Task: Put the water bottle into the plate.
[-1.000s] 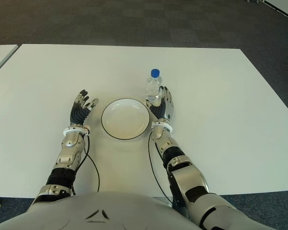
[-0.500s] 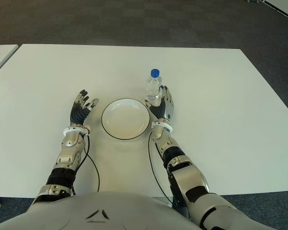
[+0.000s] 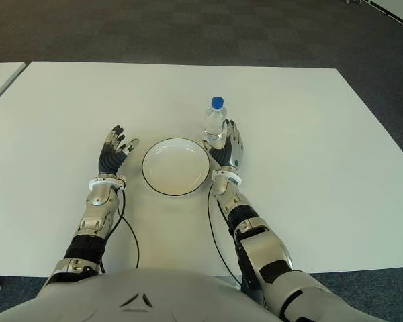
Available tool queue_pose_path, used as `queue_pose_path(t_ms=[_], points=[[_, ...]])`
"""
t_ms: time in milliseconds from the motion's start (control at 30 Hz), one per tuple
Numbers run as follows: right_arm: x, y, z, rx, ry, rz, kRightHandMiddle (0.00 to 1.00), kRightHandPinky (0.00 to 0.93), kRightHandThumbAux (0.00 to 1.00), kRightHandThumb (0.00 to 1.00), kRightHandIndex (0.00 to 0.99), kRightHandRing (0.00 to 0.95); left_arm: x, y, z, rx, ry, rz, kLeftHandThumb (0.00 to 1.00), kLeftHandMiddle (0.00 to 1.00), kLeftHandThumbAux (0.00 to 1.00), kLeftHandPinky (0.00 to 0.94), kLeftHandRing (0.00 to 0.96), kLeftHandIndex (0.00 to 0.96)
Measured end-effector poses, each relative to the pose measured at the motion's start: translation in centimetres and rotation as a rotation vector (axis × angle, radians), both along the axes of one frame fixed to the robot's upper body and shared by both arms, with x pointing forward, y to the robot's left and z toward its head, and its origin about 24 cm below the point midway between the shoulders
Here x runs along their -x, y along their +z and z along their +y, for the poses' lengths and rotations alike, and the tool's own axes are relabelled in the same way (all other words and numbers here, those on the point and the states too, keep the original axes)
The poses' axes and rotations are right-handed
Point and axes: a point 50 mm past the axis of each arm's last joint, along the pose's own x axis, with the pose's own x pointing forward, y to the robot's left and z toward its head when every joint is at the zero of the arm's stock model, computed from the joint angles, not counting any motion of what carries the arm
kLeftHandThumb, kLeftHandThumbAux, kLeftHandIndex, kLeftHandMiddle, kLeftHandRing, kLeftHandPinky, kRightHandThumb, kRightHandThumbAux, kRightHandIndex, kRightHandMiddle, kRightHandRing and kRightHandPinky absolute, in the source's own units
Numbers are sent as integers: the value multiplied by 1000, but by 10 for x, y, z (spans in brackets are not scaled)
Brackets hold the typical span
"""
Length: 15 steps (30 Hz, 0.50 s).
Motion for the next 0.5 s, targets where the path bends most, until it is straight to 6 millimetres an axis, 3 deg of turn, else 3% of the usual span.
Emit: queue_pose_path(t_ms=[500], points=[[-1,-1,-1,-24,9,29,20,82,730,0,0,35,0,-1,1,-12,-3,6,158,73,673,59,43,69]])
